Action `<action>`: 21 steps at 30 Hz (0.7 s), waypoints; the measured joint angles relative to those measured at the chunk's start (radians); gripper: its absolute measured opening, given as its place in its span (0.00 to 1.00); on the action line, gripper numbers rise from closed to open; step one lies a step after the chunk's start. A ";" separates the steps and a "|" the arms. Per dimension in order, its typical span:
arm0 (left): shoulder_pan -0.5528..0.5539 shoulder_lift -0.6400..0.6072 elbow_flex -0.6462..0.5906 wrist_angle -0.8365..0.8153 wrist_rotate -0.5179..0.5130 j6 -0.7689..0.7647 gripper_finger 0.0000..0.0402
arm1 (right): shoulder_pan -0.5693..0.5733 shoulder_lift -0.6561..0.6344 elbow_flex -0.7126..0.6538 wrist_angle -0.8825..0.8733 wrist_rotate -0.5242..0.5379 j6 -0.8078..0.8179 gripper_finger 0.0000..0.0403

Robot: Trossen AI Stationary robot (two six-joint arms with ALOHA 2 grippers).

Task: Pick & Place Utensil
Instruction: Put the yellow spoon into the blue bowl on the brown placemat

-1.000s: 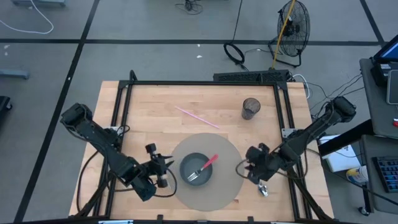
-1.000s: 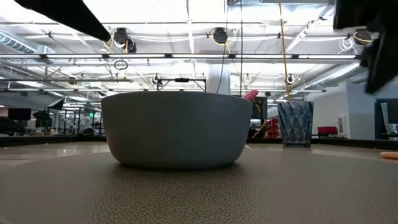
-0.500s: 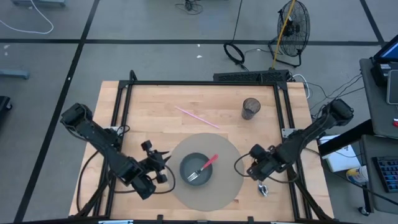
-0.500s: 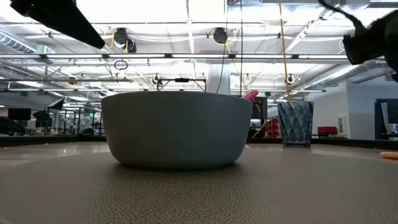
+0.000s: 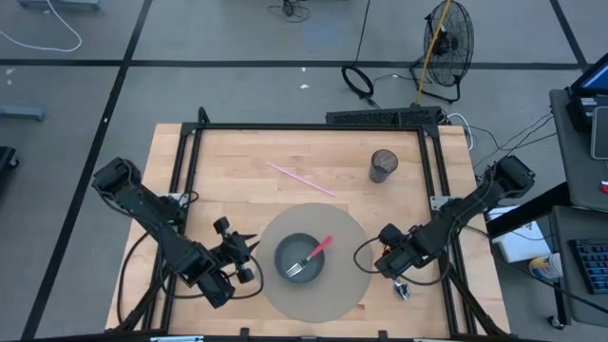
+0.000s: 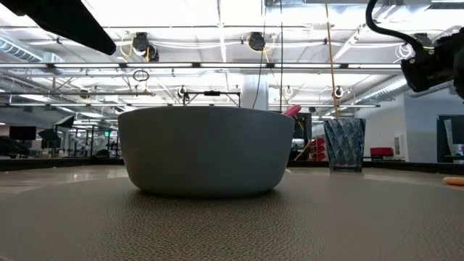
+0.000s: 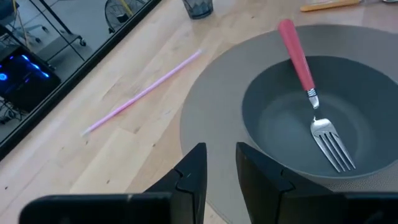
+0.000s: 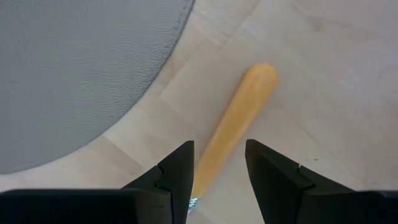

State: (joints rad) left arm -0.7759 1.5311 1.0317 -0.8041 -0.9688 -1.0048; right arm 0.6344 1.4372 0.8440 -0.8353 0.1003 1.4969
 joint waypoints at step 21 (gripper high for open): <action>0.000 0.000 0.000 -0.006 0.003 -0.001 0.22 | 0.003 0.032 0.000 -0.003 -0.027 0.048 0.34</action>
State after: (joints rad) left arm -0.7757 1.5314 1.0317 -0.8100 -0.9661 -1.0054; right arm 0.6373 1.4689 0.8436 -0.8383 0.0734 1.5448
